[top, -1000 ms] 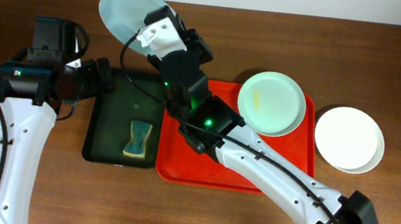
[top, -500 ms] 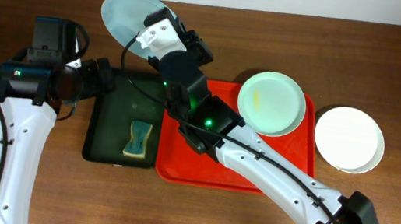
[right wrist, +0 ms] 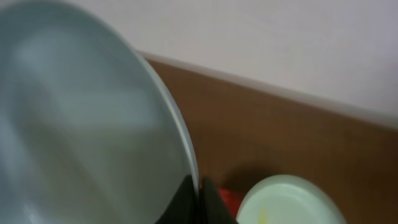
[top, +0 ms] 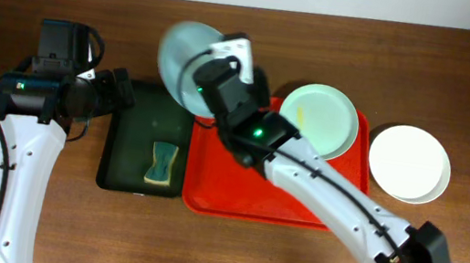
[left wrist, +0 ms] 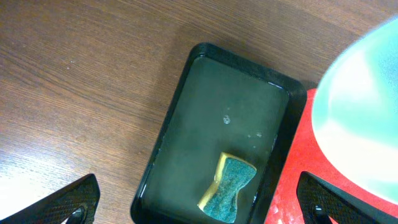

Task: Clean dirty plates on tray and stack at the side
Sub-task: 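Carry the light blue plate rightward over the red tray with the right gripper, then lower the light blue plate onto the white plate and release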

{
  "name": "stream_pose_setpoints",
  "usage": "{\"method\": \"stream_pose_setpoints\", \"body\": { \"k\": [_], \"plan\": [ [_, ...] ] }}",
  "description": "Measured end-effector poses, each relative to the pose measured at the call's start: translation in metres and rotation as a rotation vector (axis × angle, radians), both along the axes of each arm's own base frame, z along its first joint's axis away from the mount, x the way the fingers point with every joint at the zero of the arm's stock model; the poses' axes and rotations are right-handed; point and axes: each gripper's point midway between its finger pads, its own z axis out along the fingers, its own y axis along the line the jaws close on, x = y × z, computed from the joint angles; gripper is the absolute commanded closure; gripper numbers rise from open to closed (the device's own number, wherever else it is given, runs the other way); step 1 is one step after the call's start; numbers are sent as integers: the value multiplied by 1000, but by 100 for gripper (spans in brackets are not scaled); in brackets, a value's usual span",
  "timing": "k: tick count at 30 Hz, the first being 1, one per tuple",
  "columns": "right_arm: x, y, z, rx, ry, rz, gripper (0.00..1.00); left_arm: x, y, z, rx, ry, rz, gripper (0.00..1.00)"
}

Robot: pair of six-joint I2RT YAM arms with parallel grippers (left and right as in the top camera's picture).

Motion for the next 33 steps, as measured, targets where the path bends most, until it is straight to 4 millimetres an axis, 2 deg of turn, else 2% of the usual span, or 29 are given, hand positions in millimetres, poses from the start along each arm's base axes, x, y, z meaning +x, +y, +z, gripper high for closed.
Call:
{"method": "stream_pose_setpoints", "body": {
  "k": [2,8,12,19,23,28,32,33],
  "plan": [
    [-1,-11,-14,73,76,-41,96,0,0,0,0,0,0,1],
    [-2,-27,-43,270,287,-49,96,0,0,0,0,0,0,1],
    [2,-57,-57,408,431,-67,96,0,0,0,0,0,0,1],
    [2,-154,-72,614,616,-226,96,0,0,0,0,0,0,1],
    [-4,-199,-76,653,659,-265,96,0,0,0,0,0,0,1],
    [-24,-275,-83,696,699,-406,96,0,0,0,0,0,0,1],
    [-59,-344,-90,766,740,-602,96,0,0,0,0,0,0,1],
    [-64,-351,-91,771,744,-625,96,0,0,0,0,0,0,1]
  ]
}}
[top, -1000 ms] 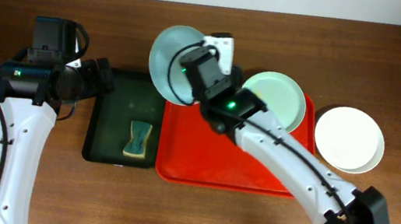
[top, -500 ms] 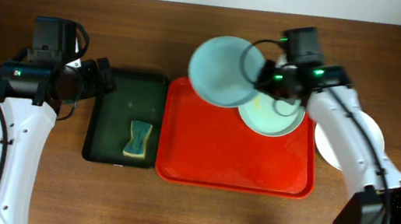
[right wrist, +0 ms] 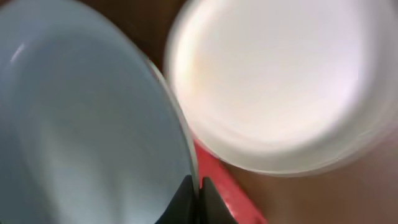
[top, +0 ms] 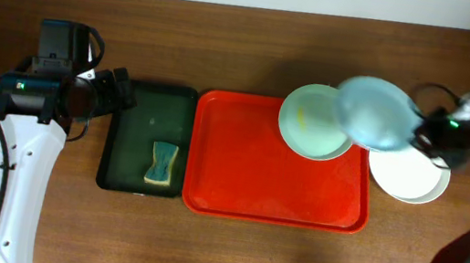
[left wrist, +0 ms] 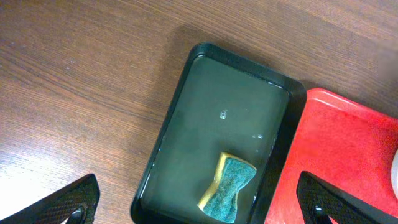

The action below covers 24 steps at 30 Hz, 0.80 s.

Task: Clean dirty plates on tray and stack at the side
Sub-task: 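Lower the light blue plate onto the white plate and release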

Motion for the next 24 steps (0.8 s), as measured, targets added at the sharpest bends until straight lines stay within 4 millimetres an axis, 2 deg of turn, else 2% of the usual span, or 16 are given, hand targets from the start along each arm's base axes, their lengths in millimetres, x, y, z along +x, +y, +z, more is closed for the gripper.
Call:
{"method": "stream_pose_setpoints", "body": {
  "k": [1,2,8,11,14,20,23,24],
  "plan": [
    [-15,-23,-2,0,36,-68,96,0,0,0,0,0,0,1],
    [-23,-32,-3,2,54,-103,96,0,0,0,0,0,0,1],
    [-60,-72,-16,21,124,-251,96,0,0,0,0,0,0,1],
    [-79,-78,-33,18,187,-309,96,0,0,0,0,0,0,1],
    [-89,-82,-50,-9,229,-358,96,0,0,0,0,0,0,1],
    [-98,-83,-73,-33,257,-412,95,0,0,0,0,0,0,1],
    [-98,-86,-75,-44,256,-425,81,0,0,0,0,0,0,1],
    [-98,-87,-75,-50,257,-422,79,0,0,0,0,0,0,1]
  ]
}}
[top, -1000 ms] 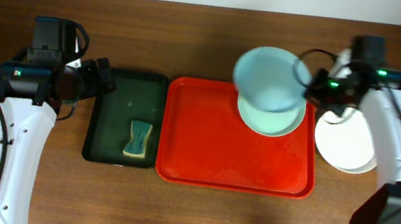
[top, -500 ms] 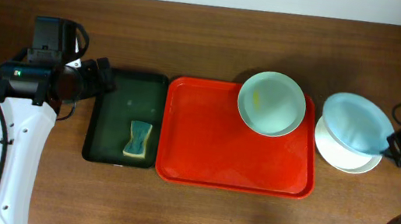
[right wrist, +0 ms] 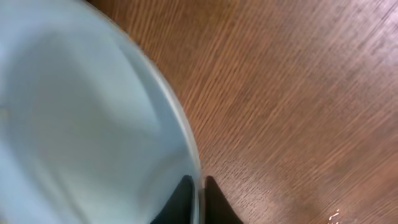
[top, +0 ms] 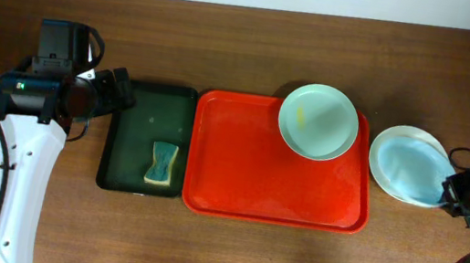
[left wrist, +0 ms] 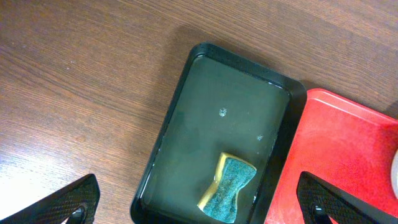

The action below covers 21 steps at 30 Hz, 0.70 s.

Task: Clean dirty plates on tray and stack at the side
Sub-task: 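Lower the light blue plate onto the white plate and release, then grip the pale green plate's rim with the right gripper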

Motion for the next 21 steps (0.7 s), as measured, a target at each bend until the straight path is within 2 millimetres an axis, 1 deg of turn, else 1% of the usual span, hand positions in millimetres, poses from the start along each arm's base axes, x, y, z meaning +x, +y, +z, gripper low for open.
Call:
{"method": "stream_pose_setpoints", "body": {
  "k": [2,3,4,7,9,12,13,15,17,18,19,21],
  "plan": [
    [0,-1,0,-6,3,-4,78,0,0,0,0,0,0,1],
    [-1,-1,0,-6,4,-5,74,0,0,0,0,0,0,1],
    [-1,-1,0,-8,5,-5,66,0,0,0,0,0,0,1],
    [0,-2,0,-10,3,3,57,0,0,0,0,0,0,1],
    [1,-1,0,-9,-5,25,48,0,0,0,0,0,0,1],
    [10,10,0,-9,-15,101,39,0,0,0,0,0,0,1],
    [13,15,0,-10,-20,139,37,0,0,0,0,0,0,1],
    [27,32,1,-12,-48,240,36,0,0,0,0,0,0,1],
    [44,53,1,-24,-81,360,35,0,0,0,0,0,0,1],
    [56,70,2,-30,-104,444,34,0,0,0,0,0,0,1],
    [64,83,2,-36,-120,503,31,0,0,0,0,0,0,1],
    [81,111,4,-61,-161,633,29,0,0,0,0,0,0,1]
  ]
}}
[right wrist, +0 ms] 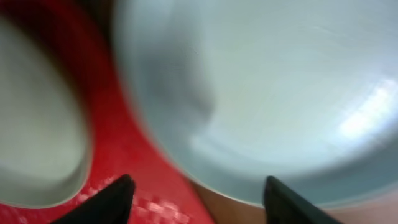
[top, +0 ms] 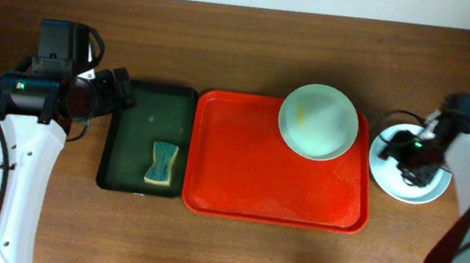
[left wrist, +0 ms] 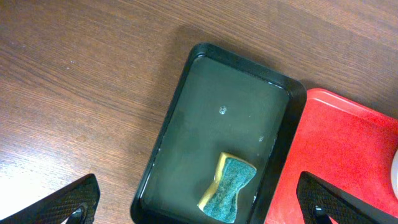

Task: Clean dirty plates on tray and stack at the side
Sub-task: 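Grip the pale green plate's rim with the right gripper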

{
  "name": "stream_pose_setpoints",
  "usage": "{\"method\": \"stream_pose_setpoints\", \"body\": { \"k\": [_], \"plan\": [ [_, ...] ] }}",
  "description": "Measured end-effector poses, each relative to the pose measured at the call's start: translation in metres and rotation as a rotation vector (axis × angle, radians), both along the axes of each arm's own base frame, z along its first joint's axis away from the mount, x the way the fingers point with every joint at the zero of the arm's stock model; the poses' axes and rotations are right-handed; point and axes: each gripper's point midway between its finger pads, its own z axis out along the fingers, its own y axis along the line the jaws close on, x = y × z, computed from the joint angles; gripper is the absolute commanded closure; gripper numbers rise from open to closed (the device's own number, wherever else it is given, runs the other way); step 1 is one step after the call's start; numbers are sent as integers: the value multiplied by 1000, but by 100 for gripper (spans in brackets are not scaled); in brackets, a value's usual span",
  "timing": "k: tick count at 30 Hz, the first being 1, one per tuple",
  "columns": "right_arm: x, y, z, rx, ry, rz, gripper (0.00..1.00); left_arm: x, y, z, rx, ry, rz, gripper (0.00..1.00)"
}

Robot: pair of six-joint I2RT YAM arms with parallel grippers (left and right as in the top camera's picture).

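Note:
A pale green plate (top: 318, 120) with a yellow smear sits on the red tray (top: 245, 188) at its far right corner. Right of the tray, a light blue plate (top: 414, 170) lies stacked on a white plate (top: 429, 191). My right gripper (top: 395, 149) hovers open over the stack's left edge, holding nothing. In the right wrist view the blue plate (right wrist: 280, 81) fills the upper right and the green plate (right wrist: 37, 124) the left. My left gripper (top: 123, 90) stands open at the far left corner of the black tub (left wrist: 186, 112), with the sponge (left wrist: 229, 188) below it.
The black tub (top: 123, 171) of dark water stands directly left of the red tray, with the green-and-yellow sponge (top: 159, 163) lying in its near half. Bare wooden table (top: 227, 250) lies in front of both.
My right gripper was shut on the blue plate's right rim as it lay on the white plate. Now it is open, has let go, and is over the stack's left edge.
My right gripper held the blue plate tilted above the tub and the tray's left end. Then it held it over the tray's right edge beside the white plate. Then the plate lay on the white plate, still gripped. Now it rests there, released. The left arm stayed still throughout.

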Motion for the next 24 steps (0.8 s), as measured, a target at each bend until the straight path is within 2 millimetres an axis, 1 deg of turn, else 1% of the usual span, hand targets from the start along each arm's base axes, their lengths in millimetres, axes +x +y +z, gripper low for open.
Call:
{"method": "stream_pose_setpoints", "body": {
  "k": [2,3,6,8,10,11,13,14,17,20,24],
  "plan": [
    [13,22,1,-41,-34,99,29,0,0,0,0,0,0,1],
    [18,30,1,-70,-46,136,28,0,0,0,0,0,0,1],
    [29,47,2,-150,-77,217,28,0,0,0,0,0,0,1],
    [37,53,4,-203,-104,251,29,0,0,0,0,0,0,1],
    [47,56,6,-245,-140,281,30,0,0,0,0,0,0,1],
    [54,56,9,-266,-168,292,37,0,0,0,0,0,0,1],
    [63,55,13,-290,-206,299,57,0,0,0,0,0,0,1],
    [67,53,15,-303,-222,297,62,0,0,0,0,0,0,1],
    [82,52,21,-321,-287,291,63,0,0,0,0,0,0,1],
    [96,56,27,-309,-355,298,61,0,0,0,0,0,0,1],
    [107,62,21,-288,-388,327,61,0,0,0,0,0,0,1]
  ]
}}
